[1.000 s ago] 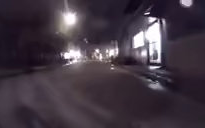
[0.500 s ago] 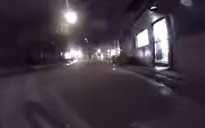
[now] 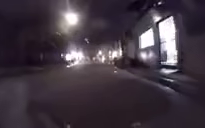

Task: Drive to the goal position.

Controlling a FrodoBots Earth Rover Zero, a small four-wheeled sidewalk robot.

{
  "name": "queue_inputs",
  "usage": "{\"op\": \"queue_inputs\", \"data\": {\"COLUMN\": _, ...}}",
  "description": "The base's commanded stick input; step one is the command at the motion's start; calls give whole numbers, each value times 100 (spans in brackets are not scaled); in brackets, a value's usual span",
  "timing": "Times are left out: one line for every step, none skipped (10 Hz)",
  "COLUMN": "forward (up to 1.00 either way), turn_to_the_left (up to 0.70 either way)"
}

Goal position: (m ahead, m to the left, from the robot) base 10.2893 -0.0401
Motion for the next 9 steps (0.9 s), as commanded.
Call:
{"op": "queue_inputs", "data": {"forward": 100, "turn_to_the_left": 0}}
{"op": "queue_inputs", "data": {"forward": 100, "turn_to_the_left": 0}}
{"op": "queue_inputs", "data": {"forward": 100, "turn_to_the_left": 0}}
{"op": "queue_inputs", "data": {"forward": 100, "turn_to_the_left": 0}}
{"op": "queue_inputs", "data": {"forward": 100, "turn_to_the_left": 0}}
{"op": "queue_inputs", "data": {"forward": 100, "turn_to_the_left": 0}}
{"op": "queue_inputs", "data": {"forward": 100, "turn_to_the_left": 0}}
{"op": "queue_inputs", "data": {"forward": 100, "turn_to_the_left": 0}}
{"op": "queue_inputs", "data": {"forward": 100, "turn_to_the_left": 0}}
